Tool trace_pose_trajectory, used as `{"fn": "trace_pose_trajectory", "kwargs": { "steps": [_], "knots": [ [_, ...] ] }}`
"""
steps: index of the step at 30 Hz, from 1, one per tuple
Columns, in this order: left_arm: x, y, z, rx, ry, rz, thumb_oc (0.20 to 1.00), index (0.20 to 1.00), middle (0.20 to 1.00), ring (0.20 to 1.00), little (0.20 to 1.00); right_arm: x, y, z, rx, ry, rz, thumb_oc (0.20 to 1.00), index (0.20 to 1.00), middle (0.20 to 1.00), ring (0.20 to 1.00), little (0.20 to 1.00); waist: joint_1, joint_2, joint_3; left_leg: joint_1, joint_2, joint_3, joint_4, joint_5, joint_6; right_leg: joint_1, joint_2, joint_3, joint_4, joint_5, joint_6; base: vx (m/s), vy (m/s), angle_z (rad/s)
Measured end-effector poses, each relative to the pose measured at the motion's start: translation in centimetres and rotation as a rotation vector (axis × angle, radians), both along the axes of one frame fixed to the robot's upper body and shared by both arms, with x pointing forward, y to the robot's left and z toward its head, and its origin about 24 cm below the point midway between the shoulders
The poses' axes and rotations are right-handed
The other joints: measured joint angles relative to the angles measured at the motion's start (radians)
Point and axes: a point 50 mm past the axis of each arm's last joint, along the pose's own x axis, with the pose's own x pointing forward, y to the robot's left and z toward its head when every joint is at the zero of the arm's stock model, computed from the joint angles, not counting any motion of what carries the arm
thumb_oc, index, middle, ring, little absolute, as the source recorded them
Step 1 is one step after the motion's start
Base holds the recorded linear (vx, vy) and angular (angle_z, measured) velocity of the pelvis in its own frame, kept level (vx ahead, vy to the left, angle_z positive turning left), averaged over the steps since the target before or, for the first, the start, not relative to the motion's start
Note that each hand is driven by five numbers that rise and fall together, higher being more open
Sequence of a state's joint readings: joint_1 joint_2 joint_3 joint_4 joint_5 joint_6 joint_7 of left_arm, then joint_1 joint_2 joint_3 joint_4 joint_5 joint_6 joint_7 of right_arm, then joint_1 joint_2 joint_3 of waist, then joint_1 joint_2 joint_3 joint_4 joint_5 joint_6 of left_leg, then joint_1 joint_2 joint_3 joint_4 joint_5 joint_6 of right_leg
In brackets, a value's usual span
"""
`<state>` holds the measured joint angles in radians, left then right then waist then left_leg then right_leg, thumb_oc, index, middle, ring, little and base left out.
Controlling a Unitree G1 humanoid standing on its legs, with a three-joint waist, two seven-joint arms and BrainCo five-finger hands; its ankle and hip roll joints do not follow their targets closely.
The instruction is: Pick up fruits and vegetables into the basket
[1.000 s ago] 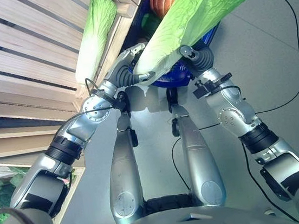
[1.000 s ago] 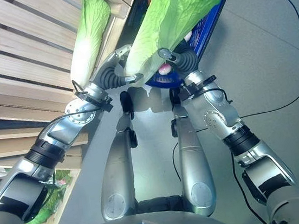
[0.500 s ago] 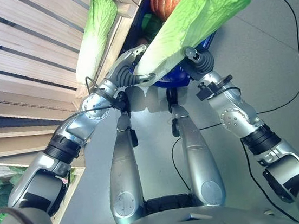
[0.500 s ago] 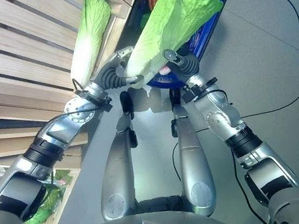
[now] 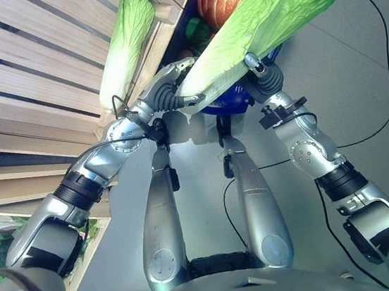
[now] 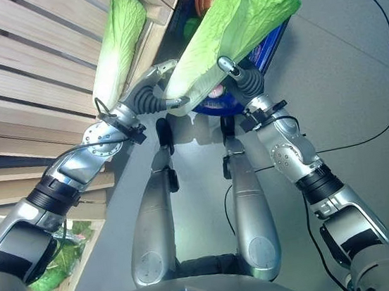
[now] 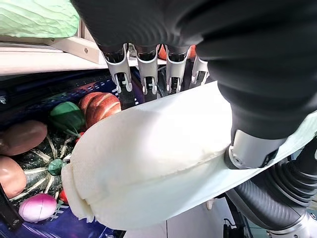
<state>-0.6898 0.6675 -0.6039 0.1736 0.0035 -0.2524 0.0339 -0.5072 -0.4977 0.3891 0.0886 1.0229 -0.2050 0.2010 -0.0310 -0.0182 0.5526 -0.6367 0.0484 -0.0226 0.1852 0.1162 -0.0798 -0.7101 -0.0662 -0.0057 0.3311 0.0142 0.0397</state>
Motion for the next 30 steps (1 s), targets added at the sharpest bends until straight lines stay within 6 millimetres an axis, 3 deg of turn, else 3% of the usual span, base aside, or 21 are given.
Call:
{"fn": "trace_pose_trajectory", "kwargs": {
  "steps": [1, 2, 3, 4, 11, 17, 30],
  "knots": [
    [0.0, 0.0, 0.0, 0.001, 0.0, 0.0, 0.2, 0.2, 0.2, 0.2, 0.2, 0.0, 0.0, 0.0, 0.0, 0.0, 0.0, 0.2, 0.2, 0.2, 0.2, 0.2, 0.0, 0.0, 0.0, 0.0, 0.0, 0.0, 0.0, 0.0, 0.0, 0.0, 0.0, 0.0, 0.0, 0.0, 0.0, 0.0, 0.0, 0.0],
    [0.0, -0.1, 0.0, 0.004, 0.002, 0.002, 0.322, 0.322, 0.322, 0.322, 0.322, 0.0, 0.0, 0.0, -0.001, 0.002, -0.002, 0.2, 0.2, 0.2, 0.2, 0.2, 0.0, 0.0, 0.0, 0.0, 0.0, 0.0, 0.0, 0.0, 0.0, 0.0, 0.0, 0.0, 0.0, 0.0, 0.0, 0.0, 0.0, 0.0],
    [0.1, -0.1, 0.0, 0.006, 0.003, 0.002, 0.765, 0.765, 0.765, 0.765, 0.765, 0.1, -0.1, -0.1, -0.001, 0.003, -0.003, 0.2, 0.2, 0.2, 0.2, 0.2, 0.001, 0.0, 0.0, 0.001, 0.0, 0.0, 0.0, 0.0, 0.0, 0.0, 0.0, 0.0, 0.0, 0.0, 0.0, 0.0, 0.0, 0.0],
    [0.1, -0.1, 0.0, 0.006, 0.002, 0.004, 1.0, 1.0, 1.0, 1.0, 1.0, 0.1, -0.1, -0.1, -0.001, 0.003, -0.003, 0.2, 0.2, 0.2, 0.2, 0.2, 0.001, 0.0, 0.0, 0.001, 0.0, 0.0, 0.0, 0.0, 0.0, 0.0, 0.0, -0.001, 0.0, 0.0, 0.0, 0.0, 0.0, 0.0],
    [-0.1, 0.3, -0.2, -0.046, -0.072, 0.077, 1.0, 1.0, 1.0, 1.0, 1.0, -0.2, 0.8, 0.0, -0.003, -0.026, 0.053, 0.2, 0.2, 0.2, 0.2, 0.2, 0.002, 0.0, 0.0, 0.002, 0.0, -0.001, 0.0, 0.0, 0.0, 0.002, 0.0, -0.001, 0.001, 0.0, 0.0, 0.0, 0.0, 0.0],
    [-0.9, 0.8, -0.6, -0.27, -0.203, 0.197, 1.0, 1.0, 1.0, 1.0, 1.0, -0.1, 0.9, 1.2, 0.025, -0.079, 0.048, 0.2, 0.2, 0.2, 0.2, 0.2, 0.01, 0.0, 0.0, 0.006, 0.0, -0.003, 0.0, 0.001, -0.001, 0.005, 0.0, -0.003, 0.003, 0.0, 0.0, 0.0, -0.034, 0.01],
    [-0.7, 3.1, 0.7, -0.4, -0.361, 0.366, 1.0, 1.0, 1.0, 1.0, 1.0, 0.2, 0.7, 2.3, 0.077, -0.108, 0.024, 0.2, 0.2, 0.2, 0.2, 0.2, 0.009, 0.0, 0.0, 0.018, -0.001, -0.002, 0.001, 0.001, -0.001, 0.015, 0.0, 0.0, 0.004, 0.0, -0.001, 0.0, 0.021, 0.0]
  ]
}}
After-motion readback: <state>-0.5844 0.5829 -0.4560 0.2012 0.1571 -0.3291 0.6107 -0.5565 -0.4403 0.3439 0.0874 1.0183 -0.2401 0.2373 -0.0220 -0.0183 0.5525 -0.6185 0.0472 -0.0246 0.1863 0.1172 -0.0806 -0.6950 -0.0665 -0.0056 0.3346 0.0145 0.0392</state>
